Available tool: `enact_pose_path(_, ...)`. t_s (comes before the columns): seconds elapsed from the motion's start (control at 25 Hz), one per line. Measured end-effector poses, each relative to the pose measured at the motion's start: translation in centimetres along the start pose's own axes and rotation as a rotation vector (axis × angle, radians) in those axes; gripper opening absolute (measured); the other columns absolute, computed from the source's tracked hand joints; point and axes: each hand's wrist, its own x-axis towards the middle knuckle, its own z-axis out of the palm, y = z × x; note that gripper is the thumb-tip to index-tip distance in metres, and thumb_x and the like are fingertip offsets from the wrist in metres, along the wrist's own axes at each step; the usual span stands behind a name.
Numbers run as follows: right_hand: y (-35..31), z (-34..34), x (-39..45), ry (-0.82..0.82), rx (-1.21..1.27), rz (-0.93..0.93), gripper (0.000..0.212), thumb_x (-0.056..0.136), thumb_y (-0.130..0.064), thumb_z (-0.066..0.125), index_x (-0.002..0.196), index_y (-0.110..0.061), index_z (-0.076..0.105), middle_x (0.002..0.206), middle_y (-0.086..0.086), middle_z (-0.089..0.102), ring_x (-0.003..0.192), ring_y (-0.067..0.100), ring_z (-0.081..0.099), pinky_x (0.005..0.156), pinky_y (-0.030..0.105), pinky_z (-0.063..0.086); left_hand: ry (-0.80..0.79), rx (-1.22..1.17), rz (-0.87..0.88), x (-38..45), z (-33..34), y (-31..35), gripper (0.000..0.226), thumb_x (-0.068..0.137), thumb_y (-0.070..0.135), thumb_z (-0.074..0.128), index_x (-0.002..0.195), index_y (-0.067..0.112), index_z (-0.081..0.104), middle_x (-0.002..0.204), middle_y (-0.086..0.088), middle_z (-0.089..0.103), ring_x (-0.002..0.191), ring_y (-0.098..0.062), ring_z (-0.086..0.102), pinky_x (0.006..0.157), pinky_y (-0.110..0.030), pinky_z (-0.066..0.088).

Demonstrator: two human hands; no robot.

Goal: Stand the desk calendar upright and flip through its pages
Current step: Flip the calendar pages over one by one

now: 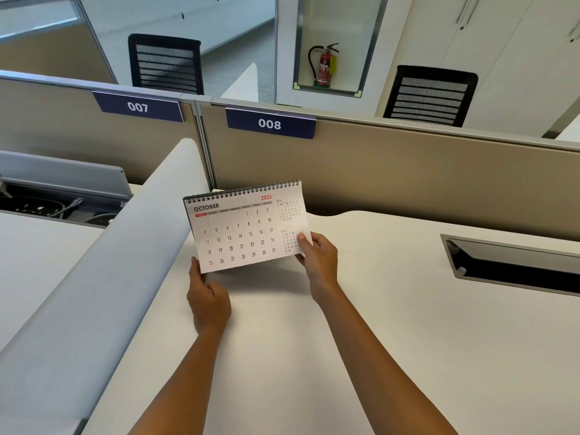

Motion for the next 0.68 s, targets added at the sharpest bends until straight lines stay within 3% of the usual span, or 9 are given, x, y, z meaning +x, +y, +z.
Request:
enact_pose_path(0.16,-2.4,-0.3,-0.8,-0.201,0.319,0.118,0.025,0.095,-0.035,0.053,0.107,-0.016,0.066,0.109,0.006,0.073,0.098,0.019,0.068,0.076,0.032,0.056,-0.01,-0.016,0.002,-0.1,-0.2,0.1,0.063,0.089,-0.008,0.038,0.146,0.019,0.04,0.135,-0.005,0.06,0.109,-0.023,0.06,0.081,-0.027,0.046)
enact_pose_path(0.24,-3.8,-0.5,-1.2,-0.285,0.407,0.135,0.042,0.092,-0.052,0.048,0.112,-0.02,0.068,0.109,0.006,0.074,0.091,0.018,0.069,0.075,0.032,0.055,-0.014,0.011,0.001,-0.2,-0.2,0.1,0.063,0.088,-0.008,0.036,0.144,0.019,0.042,0.135,-0.004,0.059,0.093,-0.01,0.059,0.072,-0.019,0.047)
enact_pose_path(0.32,-5.1,-0.7,-1.5,-0.347,0.504,0.141,0.059,0.09,-0.063,0.044,0.117,-0.015,0.068,0.111,0.008,0.073,0.09,0.021,0.07,0.075,0.035,0.056,0.004,0.043,0.016,-0.2,-0.2,0.3,0.062,0.088,-0.008,0.036,0.145,0.017,0.041,0.14,-0.004,0.055,0.103,-0.006,0.057,0.084,-0.016,0.043)
enact_pose_path(0.44,-6.8,-0.5,-1.6,-0.426,0.591,0.121,0.074,0.089,-0.07,0.039,0.131,-0.013,0.06,0.126,0.011,0.067,0.113,0.029,0.065,0.089,0.046,0.055,0.004,0.046,0.022,-0.1,-0.1,0.2,0.062,0.09,-0.007,0.036,0.149,0.012,0.037,0.148,-0.009,0.049,0.134,-0.026,0.048,0.106,-0.025,0.033)
enact_pose_path(0.68,-9.6,1.2,-1.1,-0.51,0.556,0.038,0.077,0.089,-0.073,0.028,0.141,-0.019,0.047,0.141,0.006,0.055,0.128,0.027,0.054,0.105,0.049,0.045,0.01,0.055,0.027,-0.1,0.1,-0.1,0.062,0.09,-0.008,0.036,0.148,0.012,0.038,0.147,-0.009,0.049,0.134,-0.028,0.047,0.107,-0.022,0.029)
